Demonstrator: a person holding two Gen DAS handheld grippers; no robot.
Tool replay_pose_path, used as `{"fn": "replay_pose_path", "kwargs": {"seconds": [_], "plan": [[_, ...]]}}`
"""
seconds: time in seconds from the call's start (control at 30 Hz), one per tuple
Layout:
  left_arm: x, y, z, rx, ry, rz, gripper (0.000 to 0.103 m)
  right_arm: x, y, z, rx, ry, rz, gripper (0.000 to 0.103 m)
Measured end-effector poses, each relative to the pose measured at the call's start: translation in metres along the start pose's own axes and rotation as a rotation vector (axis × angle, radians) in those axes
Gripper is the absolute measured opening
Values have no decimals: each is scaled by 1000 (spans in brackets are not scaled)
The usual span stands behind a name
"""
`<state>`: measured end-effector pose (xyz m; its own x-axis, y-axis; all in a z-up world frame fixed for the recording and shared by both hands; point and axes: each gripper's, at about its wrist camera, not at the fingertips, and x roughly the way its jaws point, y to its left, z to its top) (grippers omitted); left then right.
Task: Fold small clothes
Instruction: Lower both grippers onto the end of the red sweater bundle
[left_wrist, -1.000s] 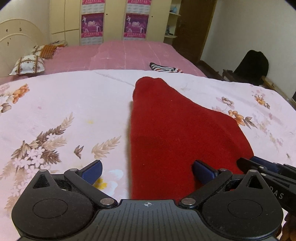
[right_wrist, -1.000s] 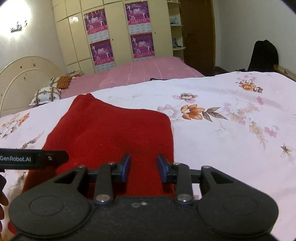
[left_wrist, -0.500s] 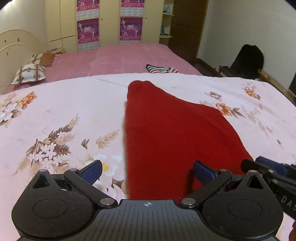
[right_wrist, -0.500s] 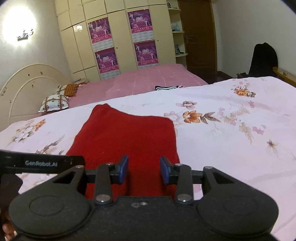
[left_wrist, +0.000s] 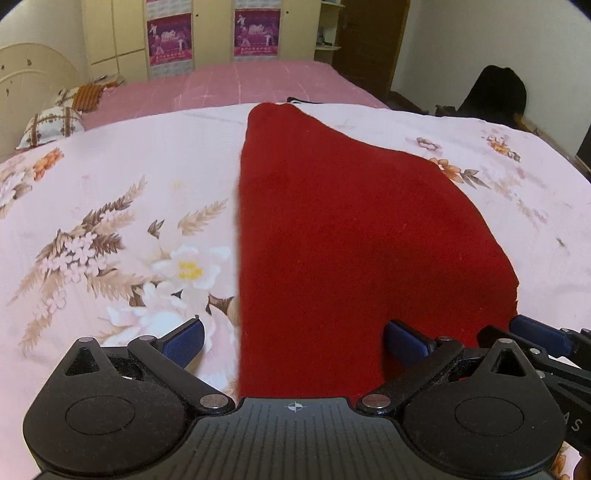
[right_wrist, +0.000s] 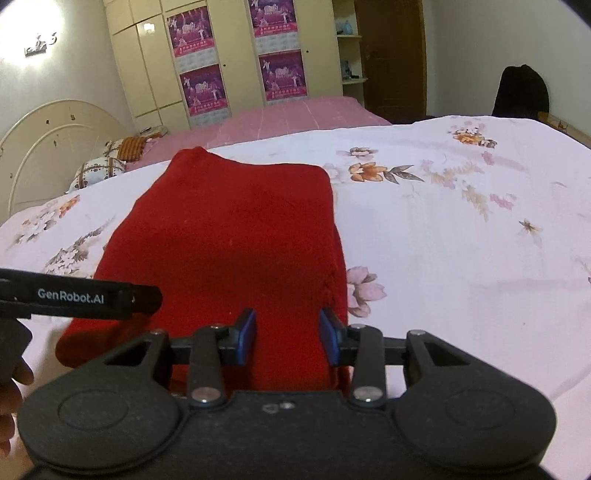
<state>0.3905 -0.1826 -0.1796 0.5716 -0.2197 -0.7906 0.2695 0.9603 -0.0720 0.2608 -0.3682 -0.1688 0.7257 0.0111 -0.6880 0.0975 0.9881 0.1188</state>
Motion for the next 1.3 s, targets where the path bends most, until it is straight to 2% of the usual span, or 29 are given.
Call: {"fn": "replay_pose_path", "kwargs": {"seconds": [0.2, 0.43, 0.8, 0.93, 1.17, 1.3], "plan": [[-6, -2, 3, 9, -11, 3, 103, -5, -2, 3, 6, -4, 13, 39], [-20, 0, 22, 3, -58, -4, 103, -13, -4, 21, 12, -49, 22, 41], [-7, 14, 48, -40, -73, 18, 103, 4, -11, 45, 27, -56, 24, 45], [2, 19, 54, -58, -68, 13, 103, 13, -14, 54, 38, -57, 24, 50], [26, 27, 59, -90, -34, -67, 103, 38, -21, 62, 70, -10, 53, 56], [41, 41, 58, -149, 3, -157, 103, 51, -33, 61, 130, 20, 78, 72]]}}
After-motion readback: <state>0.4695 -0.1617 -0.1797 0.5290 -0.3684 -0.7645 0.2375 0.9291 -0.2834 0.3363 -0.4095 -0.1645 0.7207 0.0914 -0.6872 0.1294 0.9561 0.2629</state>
